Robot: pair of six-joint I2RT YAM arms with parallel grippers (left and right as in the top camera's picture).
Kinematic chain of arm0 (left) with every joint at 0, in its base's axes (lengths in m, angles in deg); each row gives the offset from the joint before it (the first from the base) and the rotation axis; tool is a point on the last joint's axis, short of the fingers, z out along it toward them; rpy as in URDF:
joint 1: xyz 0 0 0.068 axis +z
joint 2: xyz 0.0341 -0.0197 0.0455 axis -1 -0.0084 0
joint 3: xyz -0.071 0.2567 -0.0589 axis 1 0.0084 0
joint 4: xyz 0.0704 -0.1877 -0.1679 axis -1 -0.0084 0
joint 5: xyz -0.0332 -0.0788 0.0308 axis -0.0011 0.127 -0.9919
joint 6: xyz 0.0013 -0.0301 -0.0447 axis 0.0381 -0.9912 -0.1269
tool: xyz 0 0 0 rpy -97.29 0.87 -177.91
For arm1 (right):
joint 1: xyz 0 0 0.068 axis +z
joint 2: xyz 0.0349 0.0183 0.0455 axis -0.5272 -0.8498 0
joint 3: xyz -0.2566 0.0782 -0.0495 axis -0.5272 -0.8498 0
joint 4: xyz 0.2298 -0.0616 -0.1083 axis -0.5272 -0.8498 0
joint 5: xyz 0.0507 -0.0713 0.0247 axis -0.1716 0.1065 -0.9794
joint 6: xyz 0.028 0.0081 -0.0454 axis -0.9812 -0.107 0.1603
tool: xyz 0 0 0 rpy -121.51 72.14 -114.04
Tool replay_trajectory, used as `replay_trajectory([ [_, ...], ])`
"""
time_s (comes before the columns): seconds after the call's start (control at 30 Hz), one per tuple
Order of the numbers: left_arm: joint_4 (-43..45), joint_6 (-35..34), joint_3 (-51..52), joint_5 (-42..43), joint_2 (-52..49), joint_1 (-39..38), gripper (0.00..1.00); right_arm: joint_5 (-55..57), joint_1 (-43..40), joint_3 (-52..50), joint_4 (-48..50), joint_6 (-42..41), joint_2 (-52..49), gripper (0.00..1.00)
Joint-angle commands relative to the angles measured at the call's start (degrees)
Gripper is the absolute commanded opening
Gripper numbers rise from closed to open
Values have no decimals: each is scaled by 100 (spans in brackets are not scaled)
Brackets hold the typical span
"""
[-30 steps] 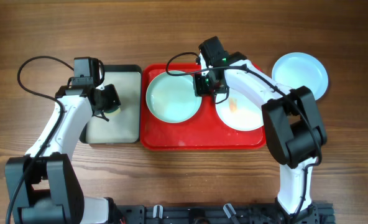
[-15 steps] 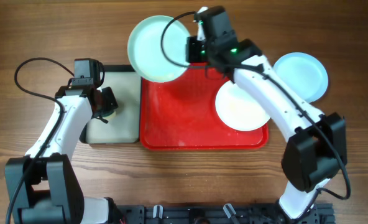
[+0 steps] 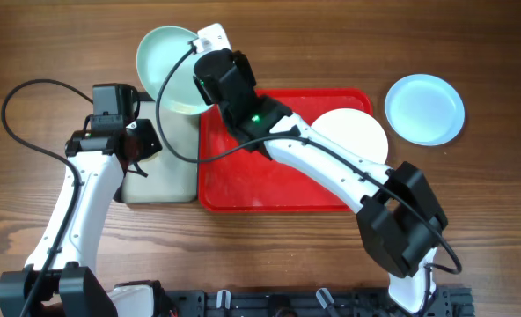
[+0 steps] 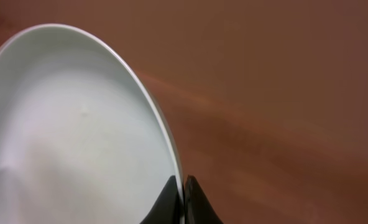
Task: Clean dirty plates on tray and stack at the side
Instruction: 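Carry the plate with the right gripper onto the plate stack at right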
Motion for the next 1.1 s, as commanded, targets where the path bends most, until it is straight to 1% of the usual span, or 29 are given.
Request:
replay_trajectory([
  [0.0,24,-96,20,-57,63,42,4,782,214,72,726,1862,-48,4],
  [0.13,24,-96,20,-57,63,42,4,1342,474,72,2092,3445,-48,4],
  [0.23,24,-96,20,-57,63,42,4,1445,636,72,2677,4004,-48,4],
  [0.43,24,-96,20,-57,63,42,4,1491,734,72,2798,4009,-48,4],
  [0.57,26,-98,20,-55,63,42,4,1508,732,72,2793,3823,-48,4],
  [0.63,39,-98,20,-55,63,42,4,1504,704,72,2636,3329,-48,4],
  [0.7,44,-98,20,-55,63,42,4,1451,603,72,2039,2317,-48,4],
  [0.73,48,-98,20,-55,57,42,4,1246,485,72,1381,1456,-48,4],
  [0.77,72,-98,20,-55,42,42,4,994,404,72,968,911,-48,4],
  [0.8,116,-98,20,-55,9,39,4,522,282,72,492,286,-48,4],
  [0.87,131,-98,20,-55,-20,39,4,-564,-26,72,-162,-763,-48,4],
  [0.9,131,-98,20,-55,-24,39,4,-1237,-234,72,-417,-1246,-48,4],
  [0.97,131,-98,20,-55,-24,42,4,-2197,-691,72,-791,-1991,-46,4],
  [1.0,131,-96,20,-55,-24,39,4,-2667,-990,72,-955,-2190,-46,4],
  [1.07,131,-96,20,-55,-24,39,4,-3567,-1600,72,-1281,-2203,0,4],
])
